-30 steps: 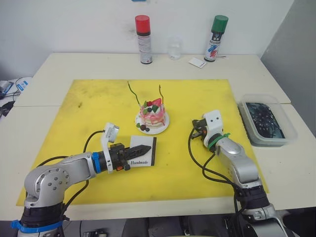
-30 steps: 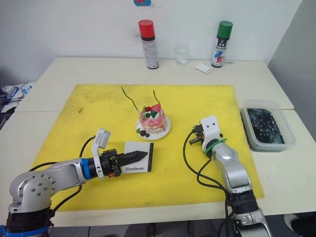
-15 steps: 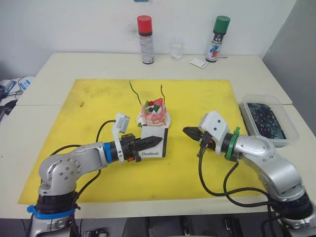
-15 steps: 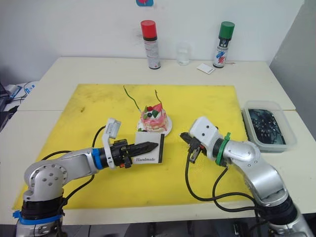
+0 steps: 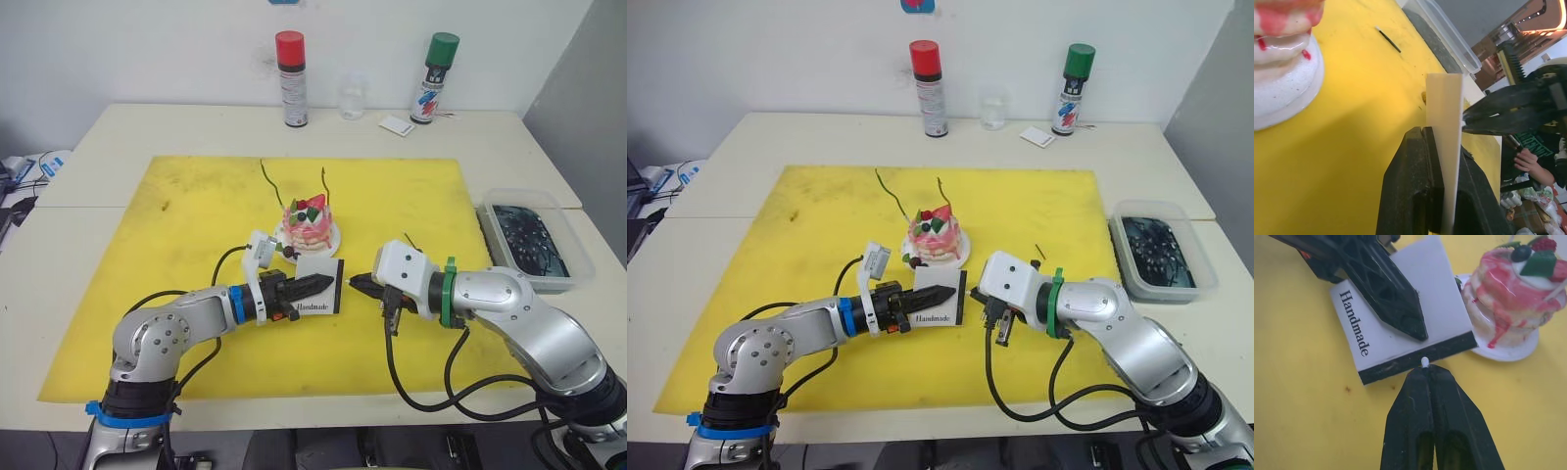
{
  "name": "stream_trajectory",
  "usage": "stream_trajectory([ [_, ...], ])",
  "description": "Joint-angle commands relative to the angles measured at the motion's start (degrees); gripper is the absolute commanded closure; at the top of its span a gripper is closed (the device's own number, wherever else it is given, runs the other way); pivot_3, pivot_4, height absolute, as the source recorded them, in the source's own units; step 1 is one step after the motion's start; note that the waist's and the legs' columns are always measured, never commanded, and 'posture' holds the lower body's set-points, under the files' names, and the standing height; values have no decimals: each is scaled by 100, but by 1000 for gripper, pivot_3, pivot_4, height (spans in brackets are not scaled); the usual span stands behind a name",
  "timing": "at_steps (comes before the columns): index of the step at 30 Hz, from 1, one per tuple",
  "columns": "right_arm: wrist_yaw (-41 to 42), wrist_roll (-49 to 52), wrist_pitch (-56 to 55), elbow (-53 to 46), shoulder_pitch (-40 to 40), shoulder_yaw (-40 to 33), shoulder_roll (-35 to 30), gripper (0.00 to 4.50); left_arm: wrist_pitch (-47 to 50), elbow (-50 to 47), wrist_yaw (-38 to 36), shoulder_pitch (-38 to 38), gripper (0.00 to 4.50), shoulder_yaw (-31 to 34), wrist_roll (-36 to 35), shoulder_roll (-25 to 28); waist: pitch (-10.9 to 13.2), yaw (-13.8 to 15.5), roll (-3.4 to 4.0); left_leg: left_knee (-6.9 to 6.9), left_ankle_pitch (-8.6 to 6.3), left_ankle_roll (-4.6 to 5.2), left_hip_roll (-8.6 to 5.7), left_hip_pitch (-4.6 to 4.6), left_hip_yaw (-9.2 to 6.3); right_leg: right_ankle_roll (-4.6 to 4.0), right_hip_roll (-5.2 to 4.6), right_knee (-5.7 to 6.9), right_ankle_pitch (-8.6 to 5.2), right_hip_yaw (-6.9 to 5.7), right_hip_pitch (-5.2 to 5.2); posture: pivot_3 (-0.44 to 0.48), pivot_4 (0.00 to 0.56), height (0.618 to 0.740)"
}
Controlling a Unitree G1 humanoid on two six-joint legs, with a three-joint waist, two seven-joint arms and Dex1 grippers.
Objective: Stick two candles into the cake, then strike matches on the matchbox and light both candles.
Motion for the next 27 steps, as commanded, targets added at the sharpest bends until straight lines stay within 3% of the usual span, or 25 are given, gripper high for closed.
stream_trajectory([
  [1, -27, -154, -220, 3, -158, 97, 61, 4454, -118, -139, -28, -24, 4500, 13, 17, -36, 0, 0, 0, 5, 0, 0, 0, -1, 0, 0, 0, 1, 0, 0, 0, 0, 150, 740],
  [27, 253, -828, -927, 718, -292, 472, 274, 4454, -222, -284, -197, 9, 4500, 87, -144, -27, 0, 2, 0, 42, 0, 1, 0, -6, -1, 12, 0, 31, 8, 3, -2, 0, 150, 740],
])
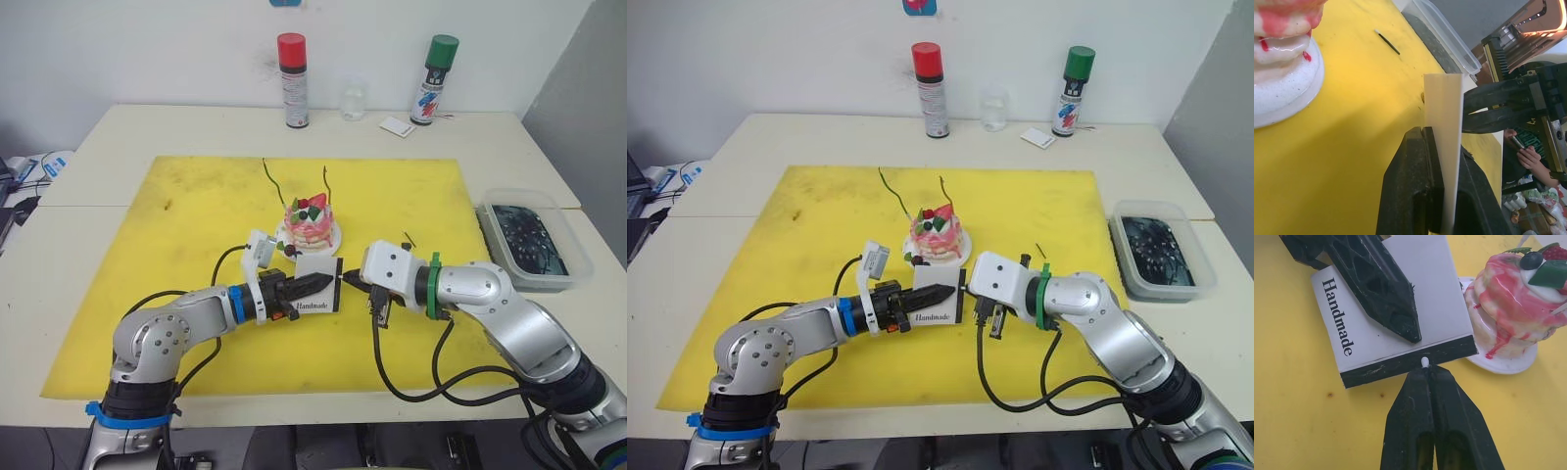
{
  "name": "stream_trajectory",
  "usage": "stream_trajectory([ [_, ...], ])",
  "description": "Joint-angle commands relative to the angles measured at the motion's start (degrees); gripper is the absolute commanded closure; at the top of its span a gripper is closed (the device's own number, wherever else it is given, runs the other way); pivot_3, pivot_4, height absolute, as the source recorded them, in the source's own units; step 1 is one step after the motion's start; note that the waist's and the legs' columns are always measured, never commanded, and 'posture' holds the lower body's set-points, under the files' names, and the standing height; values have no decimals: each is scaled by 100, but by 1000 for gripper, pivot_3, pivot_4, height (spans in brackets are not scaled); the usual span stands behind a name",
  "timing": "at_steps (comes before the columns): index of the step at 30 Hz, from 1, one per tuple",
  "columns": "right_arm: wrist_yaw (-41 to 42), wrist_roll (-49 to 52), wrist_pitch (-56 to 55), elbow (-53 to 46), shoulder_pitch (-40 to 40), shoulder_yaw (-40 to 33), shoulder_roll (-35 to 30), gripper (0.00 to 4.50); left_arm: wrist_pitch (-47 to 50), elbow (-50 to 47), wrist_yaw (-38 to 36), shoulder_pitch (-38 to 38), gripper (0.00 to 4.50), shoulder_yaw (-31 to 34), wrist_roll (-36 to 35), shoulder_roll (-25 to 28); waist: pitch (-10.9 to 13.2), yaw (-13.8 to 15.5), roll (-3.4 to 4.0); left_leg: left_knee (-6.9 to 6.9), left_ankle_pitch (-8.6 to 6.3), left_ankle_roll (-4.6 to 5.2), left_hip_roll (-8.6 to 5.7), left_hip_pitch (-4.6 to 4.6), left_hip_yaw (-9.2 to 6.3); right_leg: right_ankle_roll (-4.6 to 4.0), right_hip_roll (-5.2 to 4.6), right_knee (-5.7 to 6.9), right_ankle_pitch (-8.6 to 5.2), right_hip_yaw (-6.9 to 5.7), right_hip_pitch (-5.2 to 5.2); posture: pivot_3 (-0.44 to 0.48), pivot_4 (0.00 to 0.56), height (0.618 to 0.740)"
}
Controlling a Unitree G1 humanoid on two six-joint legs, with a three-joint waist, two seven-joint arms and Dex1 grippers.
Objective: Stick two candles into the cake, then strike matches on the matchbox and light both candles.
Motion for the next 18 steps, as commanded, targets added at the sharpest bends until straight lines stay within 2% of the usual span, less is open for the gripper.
stream_trajectory([
  [1, 85, -106, -253, 49, -69, 73, 38, 4454, -89, -276, -155, -31, 4500, 83, -195, -33, 0, 0, 0, 0, 0, 0, 0, 0, 1, 0, 0, 0, 0, 0, 0, 0, 150, 740],
  [10, 580, -292, -1018, 450, -46, 265, -52, 4454, -103, -225, -377, -193, 4500, 126, -285, 61, 0, 1, 0, 1, 0, 0, 0, 0, 0, 0, 0, 1, 0, 0, 0, 0, 150, 740],
  [12, 1124, -368, -1739, 415, 160, 317, -542, 4454, -247, -179, -572, -403, 4500, 287, -180, 322, 0, 3, 0, 1, 0, 0, -1, 0, 1, 0, 0, 1, 0, 0, 0, 0, 150, 740],
  [15, 1839, 48, -2143, -1, 544, -145, -1275, 4454, -245, 222, -750, -942, 4500, 881, -305, 858, 5, 54, -3, 3, 0, 0, -2, -5, -12, 0, 0, -3, -2, -17, 1, 0, 150, 740],
  [18, 1918, 414, -1848, -143, 472, -482, -1320, 4454, -1, 492, -846, -1257, 4500, 1192, -554, 1234, 6, -19, -1, 3, 0, 0, -1, -5, -8, 12, 1, 0, -9, -12, -1, 0, 150, 740],
])
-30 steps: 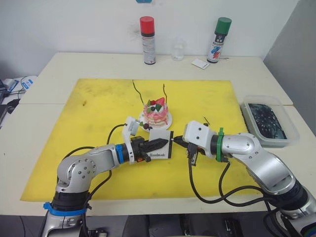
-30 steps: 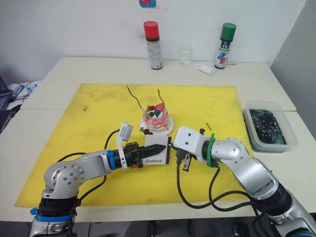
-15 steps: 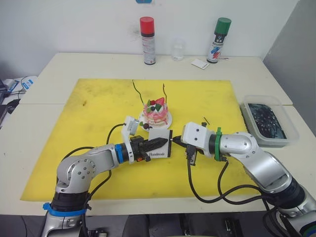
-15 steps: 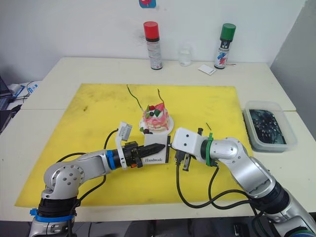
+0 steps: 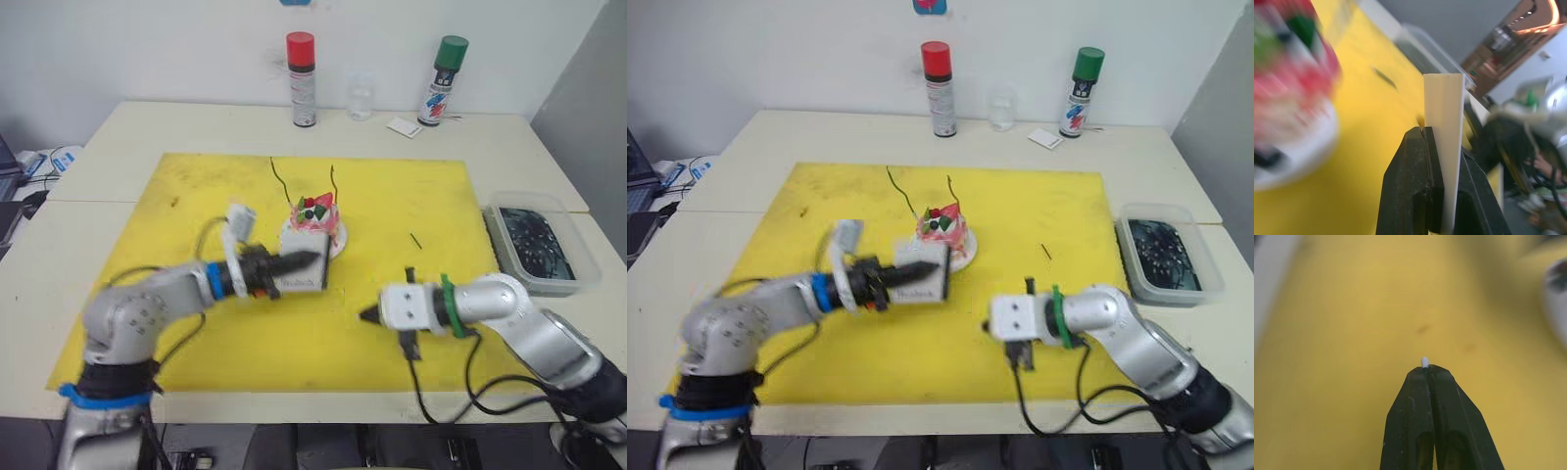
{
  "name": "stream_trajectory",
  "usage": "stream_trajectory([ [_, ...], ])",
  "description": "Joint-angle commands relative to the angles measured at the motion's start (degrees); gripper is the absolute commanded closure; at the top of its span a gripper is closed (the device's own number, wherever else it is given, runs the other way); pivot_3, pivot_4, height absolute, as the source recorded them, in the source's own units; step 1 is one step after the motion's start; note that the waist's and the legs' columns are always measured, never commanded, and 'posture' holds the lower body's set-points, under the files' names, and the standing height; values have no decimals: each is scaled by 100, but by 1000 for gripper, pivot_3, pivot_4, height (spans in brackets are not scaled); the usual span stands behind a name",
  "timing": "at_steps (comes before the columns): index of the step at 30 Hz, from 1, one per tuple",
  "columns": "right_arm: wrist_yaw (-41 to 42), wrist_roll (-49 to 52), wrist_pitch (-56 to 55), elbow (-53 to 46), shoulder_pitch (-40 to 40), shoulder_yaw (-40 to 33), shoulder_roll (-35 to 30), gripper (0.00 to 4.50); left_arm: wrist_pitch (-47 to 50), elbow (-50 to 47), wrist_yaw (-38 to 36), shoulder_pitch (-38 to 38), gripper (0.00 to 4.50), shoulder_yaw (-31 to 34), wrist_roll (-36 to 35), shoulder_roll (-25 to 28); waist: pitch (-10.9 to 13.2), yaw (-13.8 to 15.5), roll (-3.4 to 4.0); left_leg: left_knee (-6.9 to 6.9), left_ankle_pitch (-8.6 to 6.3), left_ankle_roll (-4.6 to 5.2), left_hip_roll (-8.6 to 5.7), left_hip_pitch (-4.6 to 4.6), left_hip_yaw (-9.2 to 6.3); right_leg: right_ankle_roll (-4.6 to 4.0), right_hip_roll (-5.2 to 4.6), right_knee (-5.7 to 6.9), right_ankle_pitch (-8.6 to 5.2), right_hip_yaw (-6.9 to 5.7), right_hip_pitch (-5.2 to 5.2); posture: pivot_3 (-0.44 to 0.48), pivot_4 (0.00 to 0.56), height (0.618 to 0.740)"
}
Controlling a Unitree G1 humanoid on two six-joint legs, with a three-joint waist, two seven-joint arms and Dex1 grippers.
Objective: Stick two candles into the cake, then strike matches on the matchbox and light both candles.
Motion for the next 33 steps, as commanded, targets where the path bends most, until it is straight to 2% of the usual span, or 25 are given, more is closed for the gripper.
stream_trajectory([
  [1, 45, 396, 175, -367, -311, -531, 147, 4454, 205, 16, -165, -152, 4500, 307, -422, 180, -1, -76, 2, 0, 0, 0, 2, 6, 7, 11, 1, 0, -6, 7, 1, 0, 150, 740],
  [7, -467, 772, 1025, -335, -775, -883, 850, 4454, 737, -507, 90, 633, 4500, 263, -983, 129, -1, -110, 1, -2, 0, -1, 4, 17, 7, 10, 0, 24, -7, 13, 3, 0, 150, 740],
  [12, -494, 874, 699, -294, -648, -1003, 1073, 4454, 817, -486, -140, 1103, 4500, -217, -905, -3, -1, -18, 1, 0, 0, -1, 1, 17, 5, 4, -2, 29, -9, 10, 2, 0, 150, 740],
  [17, -534, 817, 542, -307, -530, -926, 1101, 4454, 611, -227, -326, 1037, 4500, -651, -611, -299, -1, 9, 1, 6, 1, -1, -1, 17, 11, 5, -2, 29, -9, 15, 4, 0, 150, 740],
  [33, -719, 345, 6, -112, -329, -658, 1269, 4454, 897, -53, -407, 723, 4500, -603, -926, -344, -1, -2, 1, 6, 1, 0, 2, 18, 10, 4, 2, 38, -11, 15, -1, 0, 150, 740],
])
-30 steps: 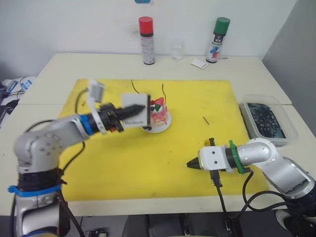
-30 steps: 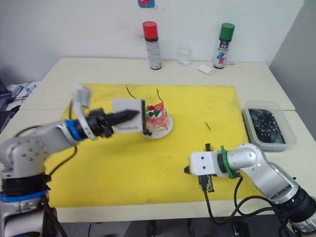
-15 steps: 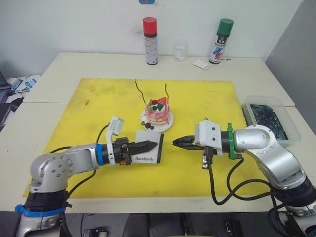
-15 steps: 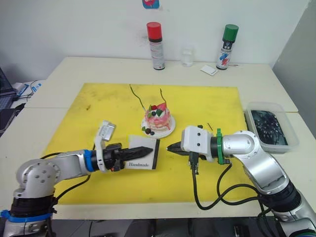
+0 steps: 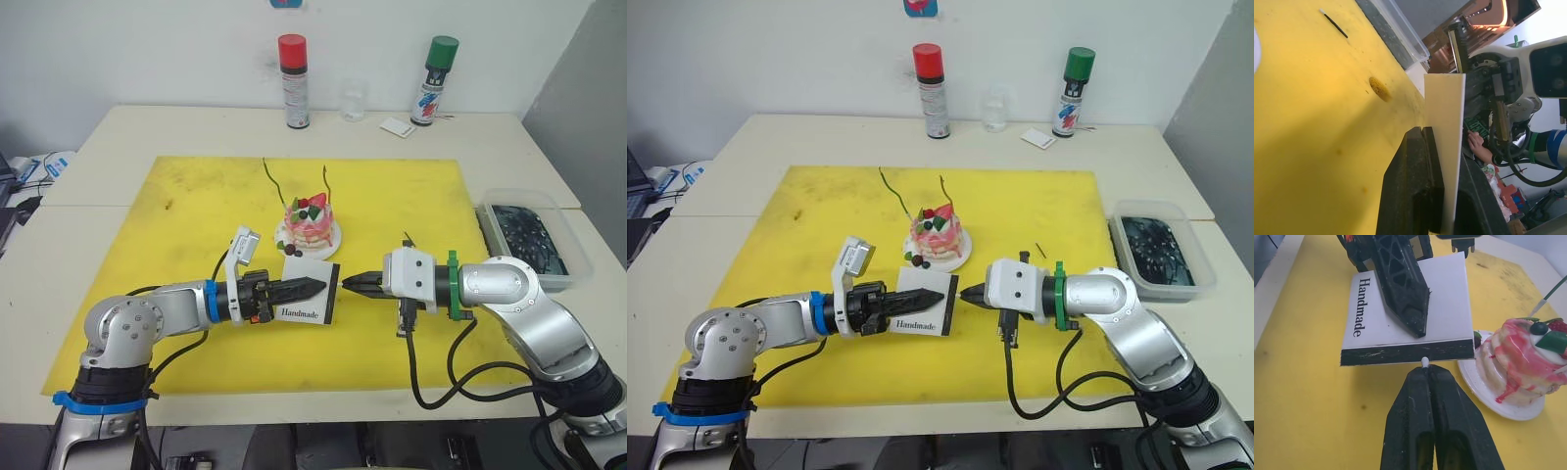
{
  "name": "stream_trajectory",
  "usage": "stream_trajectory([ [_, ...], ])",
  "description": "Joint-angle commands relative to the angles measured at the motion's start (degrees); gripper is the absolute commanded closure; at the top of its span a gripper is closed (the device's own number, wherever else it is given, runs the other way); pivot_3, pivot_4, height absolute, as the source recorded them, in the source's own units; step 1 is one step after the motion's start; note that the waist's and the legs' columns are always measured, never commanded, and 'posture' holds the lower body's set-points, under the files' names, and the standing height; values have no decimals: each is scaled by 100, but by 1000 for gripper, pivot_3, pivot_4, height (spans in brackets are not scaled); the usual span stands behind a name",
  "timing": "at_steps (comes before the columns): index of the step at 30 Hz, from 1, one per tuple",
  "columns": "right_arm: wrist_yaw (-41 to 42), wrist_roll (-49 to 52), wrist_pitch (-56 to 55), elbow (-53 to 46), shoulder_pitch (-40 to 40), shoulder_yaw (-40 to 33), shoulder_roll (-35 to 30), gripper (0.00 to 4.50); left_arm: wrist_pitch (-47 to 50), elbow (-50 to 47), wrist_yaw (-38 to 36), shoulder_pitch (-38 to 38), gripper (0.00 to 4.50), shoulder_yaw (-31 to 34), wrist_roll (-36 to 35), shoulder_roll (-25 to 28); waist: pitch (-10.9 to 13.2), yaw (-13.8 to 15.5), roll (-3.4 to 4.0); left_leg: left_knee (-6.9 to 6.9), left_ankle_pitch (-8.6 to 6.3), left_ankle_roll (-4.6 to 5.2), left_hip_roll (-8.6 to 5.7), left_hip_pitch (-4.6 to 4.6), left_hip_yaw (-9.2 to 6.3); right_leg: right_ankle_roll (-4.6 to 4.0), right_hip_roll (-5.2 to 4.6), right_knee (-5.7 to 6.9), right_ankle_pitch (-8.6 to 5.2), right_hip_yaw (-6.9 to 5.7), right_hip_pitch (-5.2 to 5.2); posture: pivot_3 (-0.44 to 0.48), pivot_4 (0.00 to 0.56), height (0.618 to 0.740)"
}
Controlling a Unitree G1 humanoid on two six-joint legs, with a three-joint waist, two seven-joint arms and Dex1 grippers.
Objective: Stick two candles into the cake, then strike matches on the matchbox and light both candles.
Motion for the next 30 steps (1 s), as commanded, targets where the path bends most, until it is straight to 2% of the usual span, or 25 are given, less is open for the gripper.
stream_trajectory([
  [1, -28, -61, -159, -73, 10, 16, 48, 4454, 32, -111, -92, -75, 4500, 85, -138, 30, 0, -1, 0, 0, 0, 0, 0, 0, 0, 0, 0, 0, 0, 0, 0, 0, 150, 740],
  [20, -40, -451, -126, 121, 64, 322, 65, 4454, 127, -242, -137, -101, 4500, 100, -272, -17, 0, 0, 0, 0, 0, 0, 0, 0, -1, 0, 0, 0, 0, -1, 0, 0, 150, 740],
  [30, 39, -354, -302, 81, 113, 188, 120, 4454, 24, -48, -183, -22, 4500, 82, -134, -96, 0, 0, 0, 0, 0, 0, 0, 0, -1, 0, 0, 0, 0, -1, 0, 0, 150, 740],
])
